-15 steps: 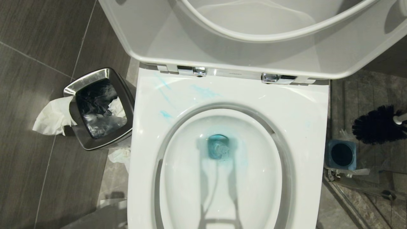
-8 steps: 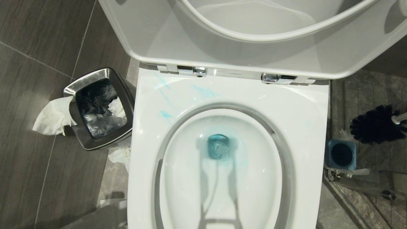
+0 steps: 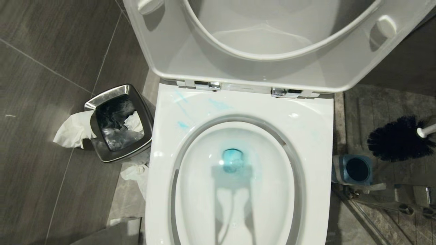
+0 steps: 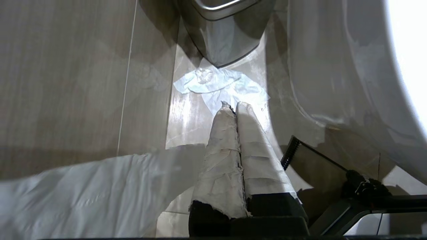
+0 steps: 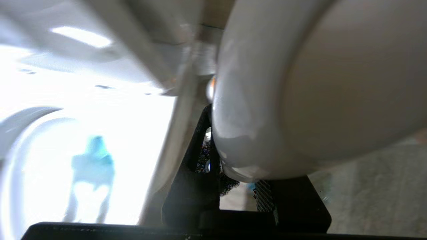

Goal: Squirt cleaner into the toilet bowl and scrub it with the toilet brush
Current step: Scrub the toilet bowl

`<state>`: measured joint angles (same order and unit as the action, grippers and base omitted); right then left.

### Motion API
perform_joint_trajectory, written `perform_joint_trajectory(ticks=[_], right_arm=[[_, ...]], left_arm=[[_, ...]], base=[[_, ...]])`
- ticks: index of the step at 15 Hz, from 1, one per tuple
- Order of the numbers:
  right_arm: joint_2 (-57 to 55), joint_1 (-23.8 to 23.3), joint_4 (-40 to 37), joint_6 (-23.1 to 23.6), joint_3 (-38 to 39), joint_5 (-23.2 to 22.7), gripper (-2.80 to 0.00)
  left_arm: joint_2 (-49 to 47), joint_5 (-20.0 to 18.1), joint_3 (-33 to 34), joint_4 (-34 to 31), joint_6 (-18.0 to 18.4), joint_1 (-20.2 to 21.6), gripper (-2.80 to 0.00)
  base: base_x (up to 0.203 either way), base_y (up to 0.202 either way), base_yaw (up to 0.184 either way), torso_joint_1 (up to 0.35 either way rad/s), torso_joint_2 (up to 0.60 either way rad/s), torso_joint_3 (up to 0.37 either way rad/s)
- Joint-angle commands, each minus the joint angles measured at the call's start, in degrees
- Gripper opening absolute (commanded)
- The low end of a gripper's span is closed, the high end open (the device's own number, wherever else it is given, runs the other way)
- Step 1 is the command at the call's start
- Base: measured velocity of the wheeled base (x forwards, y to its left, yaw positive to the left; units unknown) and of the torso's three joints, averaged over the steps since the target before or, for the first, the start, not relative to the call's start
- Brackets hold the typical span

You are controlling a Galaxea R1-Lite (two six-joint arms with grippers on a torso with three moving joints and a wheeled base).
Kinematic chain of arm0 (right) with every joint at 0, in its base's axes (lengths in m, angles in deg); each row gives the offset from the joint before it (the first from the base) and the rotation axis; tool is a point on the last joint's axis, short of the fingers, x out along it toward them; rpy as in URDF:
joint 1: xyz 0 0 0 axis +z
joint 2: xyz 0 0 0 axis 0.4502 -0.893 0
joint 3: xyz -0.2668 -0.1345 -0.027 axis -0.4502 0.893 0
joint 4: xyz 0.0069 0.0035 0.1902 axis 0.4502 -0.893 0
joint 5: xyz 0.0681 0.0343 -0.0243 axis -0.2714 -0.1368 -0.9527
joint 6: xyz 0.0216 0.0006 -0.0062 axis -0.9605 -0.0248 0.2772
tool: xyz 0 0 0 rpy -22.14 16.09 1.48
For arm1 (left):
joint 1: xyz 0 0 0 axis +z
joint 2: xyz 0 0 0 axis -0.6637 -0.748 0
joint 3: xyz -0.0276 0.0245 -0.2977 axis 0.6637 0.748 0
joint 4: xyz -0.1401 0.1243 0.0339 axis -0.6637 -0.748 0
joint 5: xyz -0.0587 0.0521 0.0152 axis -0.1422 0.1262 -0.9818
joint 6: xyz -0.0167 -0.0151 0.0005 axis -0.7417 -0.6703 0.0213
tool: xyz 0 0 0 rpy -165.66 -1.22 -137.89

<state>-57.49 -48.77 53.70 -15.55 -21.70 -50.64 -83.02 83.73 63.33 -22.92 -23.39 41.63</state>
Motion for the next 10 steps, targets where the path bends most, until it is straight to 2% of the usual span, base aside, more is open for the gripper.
perform_joint_trajectory(ticks=[1,10], right_arm=[[0.39,0.01,-4.25,-0.01,-3.56,-1.42,-2.8],[0.13,-0.04,-4.3,-0.01,-3.69,-1.62,-2.8]], left_arm=[[0.01,0.02,0.02,-0.02,0.0,0.04,-2.8],[0.01,-0.17,0.02,-0.28,0.62,0.04,-2.8]], base=[[0.0,0.0,0.0,0.007,0.01,0.203],[0.0,0.0,0.0,0.002,0.0,0.2]])
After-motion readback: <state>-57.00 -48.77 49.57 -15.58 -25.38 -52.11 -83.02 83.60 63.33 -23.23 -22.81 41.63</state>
